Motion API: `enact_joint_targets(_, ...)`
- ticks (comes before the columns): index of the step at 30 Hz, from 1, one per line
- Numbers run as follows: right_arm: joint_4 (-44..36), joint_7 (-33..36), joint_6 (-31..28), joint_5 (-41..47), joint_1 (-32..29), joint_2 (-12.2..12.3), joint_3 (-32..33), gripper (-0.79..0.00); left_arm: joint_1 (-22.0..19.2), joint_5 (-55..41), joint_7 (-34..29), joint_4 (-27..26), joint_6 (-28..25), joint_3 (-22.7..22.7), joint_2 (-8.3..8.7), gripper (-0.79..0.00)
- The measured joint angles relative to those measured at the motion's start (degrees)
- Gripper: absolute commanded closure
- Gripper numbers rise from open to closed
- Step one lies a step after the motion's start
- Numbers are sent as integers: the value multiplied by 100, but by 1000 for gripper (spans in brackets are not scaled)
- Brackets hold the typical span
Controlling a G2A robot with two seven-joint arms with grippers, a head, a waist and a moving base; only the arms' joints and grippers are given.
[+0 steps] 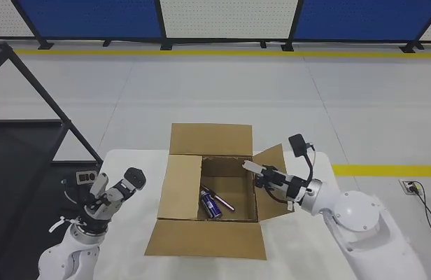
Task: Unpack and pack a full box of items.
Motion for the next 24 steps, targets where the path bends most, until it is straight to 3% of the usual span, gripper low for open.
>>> enact_joint_targets(16, -16, 10, 57, -26, 119, -23, -113, -785, 156, -206, -27, -101, 13, -202, 22, -785)
enact_joint_targets(20, -86, 387, -1, -485, 569, -128, -846, -785, 49, -2, 286, -140, 227, -130, 18, -785)
enact_joint_targets(24, 514, 602, 81, -493, 1402, -369, -1705, -785, -106, 163, 451, -43, 367, -135, 29, -785)
